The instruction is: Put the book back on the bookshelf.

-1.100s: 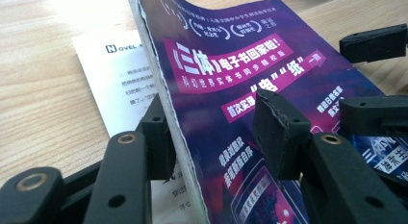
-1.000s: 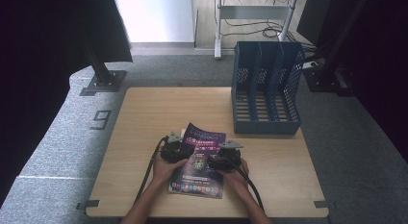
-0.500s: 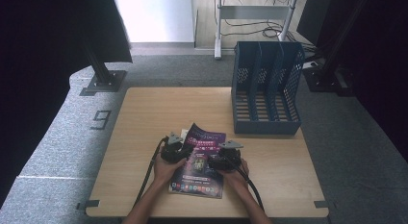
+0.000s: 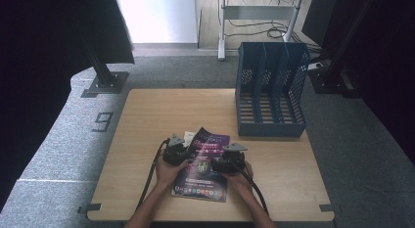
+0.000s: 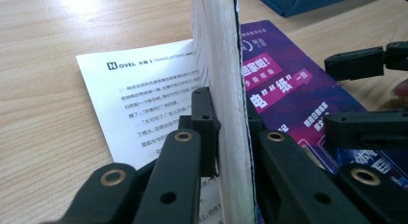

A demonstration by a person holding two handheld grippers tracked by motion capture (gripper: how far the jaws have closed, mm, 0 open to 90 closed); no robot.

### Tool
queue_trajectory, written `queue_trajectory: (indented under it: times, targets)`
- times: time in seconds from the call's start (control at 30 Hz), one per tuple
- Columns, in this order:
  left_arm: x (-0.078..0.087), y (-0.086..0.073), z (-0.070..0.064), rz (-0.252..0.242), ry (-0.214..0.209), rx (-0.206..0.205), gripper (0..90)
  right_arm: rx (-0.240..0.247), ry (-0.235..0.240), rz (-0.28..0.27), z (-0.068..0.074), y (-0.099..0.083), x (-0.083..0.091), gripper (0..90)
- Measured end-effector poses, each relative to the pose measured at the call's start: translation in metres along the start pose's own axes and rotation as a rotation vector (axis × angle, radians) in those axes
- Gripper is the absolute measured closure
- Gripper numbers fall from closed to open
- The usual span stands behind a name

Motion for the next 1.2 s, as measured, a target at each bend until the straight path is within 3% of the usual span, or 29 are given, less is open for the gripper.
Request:
queue_trajectory:
  times: [0.23,0.47,0.77,1.2]
  targets:
    - [0.008,0.006,-0.006,-0.051,-0.009,-0.021,85.2,-0.005,0.01,0.004,-0.001,0.0,0.001,20.0]
    - [0.019,0.013,-0.015,-0.103,-0.021,-0.051,85.4,-0.006,0.013,-0.028,-0.008,0.001,0.005,23.9]
    - [0.026,0.018,-0.019,-0.132,-0.033,-0.057,85.4,-0.058,0.058,-0.075,-0.016,0.011,0.019,23.5]
    - [0.04,0.028,-0.025,-0.17,-0.039,-0.083,85.5,-0.065,0.1,-0.126,-0.019,0.021,0.033,22.3]
Point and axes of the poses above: each handheld gripper's, and its own axes: x roughly backward along the jaws, y roughly out of its top, z roughly to its left, the point moved 5 cm from there along -x, roughly forward along the jaws, and after that the axes turned 10 degrees about -x, right-handed, at the moved point
